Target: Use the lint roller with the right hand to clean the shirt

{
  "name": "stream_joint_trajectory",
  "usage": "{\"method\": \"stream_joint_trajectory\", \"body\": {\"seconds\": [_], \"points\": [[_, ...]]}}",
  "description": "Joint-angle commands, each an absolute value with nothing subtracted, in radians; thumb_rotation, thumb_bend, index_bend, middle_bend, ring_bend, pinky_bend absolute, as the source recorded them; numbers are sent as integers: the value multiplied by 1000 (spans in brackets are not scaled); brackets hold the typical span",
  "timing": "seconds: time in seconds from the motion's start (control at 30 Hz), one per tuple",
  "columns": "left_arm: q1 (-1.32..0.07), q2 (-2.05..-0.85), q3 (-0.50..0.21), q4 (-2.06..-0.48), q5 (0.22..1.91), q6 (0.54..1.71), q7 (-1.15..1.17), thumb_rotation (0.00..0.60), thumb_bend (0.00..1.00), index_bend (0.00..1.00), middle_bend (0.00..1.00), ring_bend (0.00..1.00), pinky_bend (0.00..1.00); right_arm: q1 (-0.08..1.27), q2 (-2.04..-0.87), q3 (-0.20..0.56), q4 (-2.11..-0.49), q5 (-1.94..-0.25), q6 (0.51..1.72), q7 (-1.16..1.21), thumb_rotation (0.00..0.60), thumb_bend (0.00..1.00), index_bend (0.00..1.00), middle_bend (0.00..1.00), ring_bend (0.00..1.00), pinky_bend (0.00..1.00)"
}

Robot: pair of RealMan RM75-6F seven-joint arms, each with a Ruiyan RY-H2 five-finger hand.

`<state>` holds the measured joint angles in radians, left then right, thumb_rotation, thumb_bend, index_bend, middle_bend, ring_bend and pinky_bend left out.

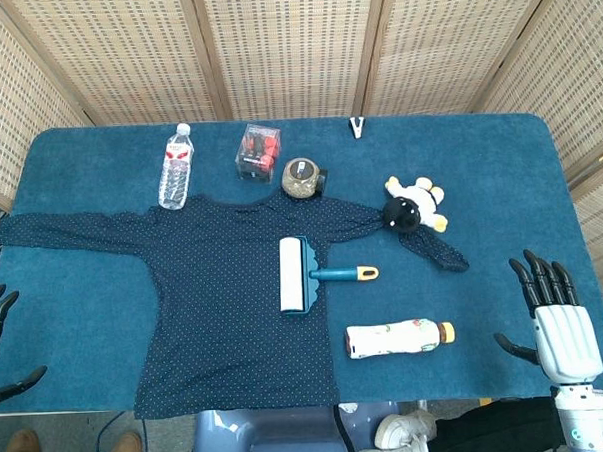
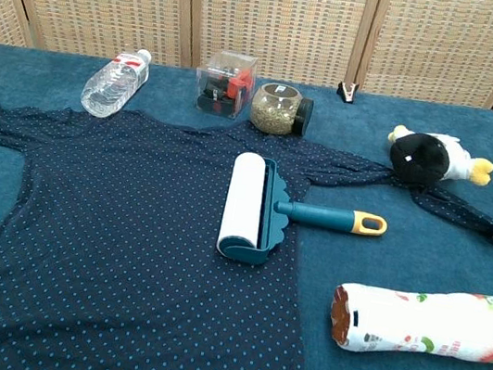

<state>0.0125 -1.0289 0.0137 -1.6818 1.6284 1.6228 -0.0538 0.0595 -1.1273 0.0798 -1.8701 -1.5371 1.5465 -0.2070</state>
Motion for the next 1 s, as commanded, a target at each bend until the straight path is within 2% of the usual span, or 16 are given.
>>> {"method": "stream_joint_trajectory", "body": {"seconds": [0.03, 0.27, 0.4, 0.47, 0.5, 0.57, 0.6, 0.7, 0.77, 0.83, 1.0], "points": [[12, -1029, 14, -1682, 1627, 1620, -53, 600, 0, 0, 0, 0, 0, 59, -1127, 79, -1871, -1537, 1545, -209, 600, 0, 0, 0, 0, 0], [5, -1035, 15, -1691, 1624, 1601, -26, 600, 0, 0, 0, 0, 0, 84, -1147, 96, -1868, -1499, 1506, -234, 600, 0, 0, 0, 0, 0], [-7, -1036, 0, -1695, 1602, 1587, -29, 600, 0, 0, 0, 0, 0, 175, -1157, 160, -1865, -1448, 1408, -307, 600, 0, 0, 0, 0, 0], [-14, -1036, -7, -1697, 1591, 1577, -31, 600, 0, 0, 0, 0, 0, 237, -1163, 208, -1869, -1419, 1352, -333, 600, 0, 0, 38, 21, 3], [-17, -1036, -10, -1697, 1586, 1572, -30, 600, 0, 0, 0, 0, 0, 268, -1168, 231, -1868, -1408, 1326, -344, 600, 0, 0, 101, 80, 39], [-24, -1039, -15, -1695, 1570, 1556, -25, 600, 0, 0, 0, 0, 0, 350, -1180, 285, -1860, -1355, 1247, -386, 600, 0, 0, 274, 275, 207], [-28, -1040, -18, -1695, 1562, 1548, -24, 600, 0, 0, 0, 0, 0, 391, -1190, 310, -1855, -1314, 1208, -416, 600, 0, 0, 429, 458, 427], [-38, -1042, -29, -1693, 1534, 1527, -21, 600, 0, 0, 0, 0, 0, 513, -1223, 367, -1851, -1134, 1070, -505, 600, 0, 0, 744, 804, 893], [-43, -1042, -34, -1694, 1522, 1518, -20, 600, 0, 0, 0, 0, 0, 577, -1240, 382, -1859, -1008, 1009, -567, 600, 0, 0, 837, 901, 984], [-48, -1043, -38, -1694, 1510, 1508, -19, 600, 0, 0, 0, 0, 0, 644, -1270, 383, -1856, -886, 992, -653, 600, 0, 0, 911, 976, 1000], [-64, -1049, -45, -1683, 1477, 1471, -14, 600, 0, 0, 0, 0, 0, 792, -1379, 371, -1819, -601, 1016, -820, 600, 0, 0, 989, 1000, 1000]]}}
